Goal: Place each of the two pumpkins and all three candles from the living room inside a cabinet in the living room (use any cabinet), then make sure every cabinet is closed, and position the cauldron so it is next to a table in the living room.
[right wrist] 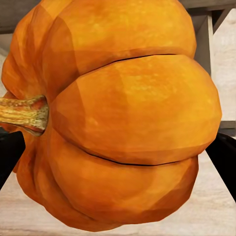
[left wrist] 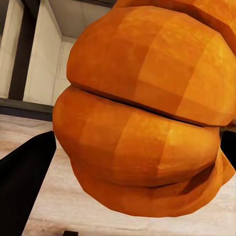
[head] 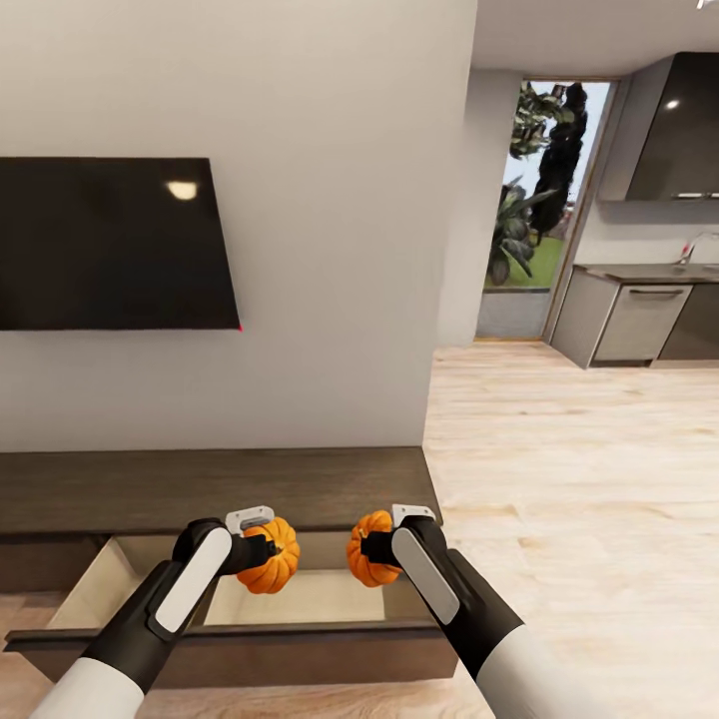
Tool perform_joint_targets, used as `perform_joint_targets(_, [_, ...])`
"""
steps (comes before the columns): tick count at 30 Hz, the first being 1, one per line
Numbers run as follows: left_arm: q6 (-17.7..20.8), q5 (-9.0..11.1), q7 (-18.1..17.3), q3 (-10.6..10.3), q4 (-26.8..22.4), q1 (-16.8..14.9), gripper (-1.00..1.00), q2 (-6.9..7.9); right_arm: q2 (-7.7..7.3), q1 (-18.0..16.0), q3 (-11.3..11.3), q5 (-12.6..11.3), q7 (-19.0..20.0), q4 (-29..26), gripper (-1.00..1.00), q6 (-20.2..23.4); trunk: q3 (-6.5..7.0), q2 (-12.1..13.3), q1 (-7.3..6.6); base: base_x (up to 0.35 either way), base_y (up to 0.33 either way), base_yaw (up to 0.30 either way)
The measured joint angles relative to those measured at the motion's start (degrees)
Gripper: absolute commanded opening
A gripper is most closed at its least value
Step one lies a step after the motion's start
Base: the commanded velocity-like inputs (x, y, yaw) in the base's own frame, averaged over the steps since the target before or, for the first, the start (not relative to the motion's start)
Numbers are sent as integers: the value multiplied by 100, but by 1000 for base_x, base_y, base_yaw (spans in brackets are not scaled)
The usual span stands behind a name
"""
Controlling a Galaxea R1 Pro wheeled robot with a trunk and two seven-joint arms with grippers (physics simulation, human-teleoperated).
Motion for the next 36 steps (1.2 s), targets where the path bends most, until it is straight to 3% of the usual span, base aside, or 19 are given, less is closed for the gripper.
perform_joint_targets(36, [-190,0,0,-15,-23,0,-100,10,0,0,0,7,0,-42,-100,-22,-647,-1445,791,0,0,0])
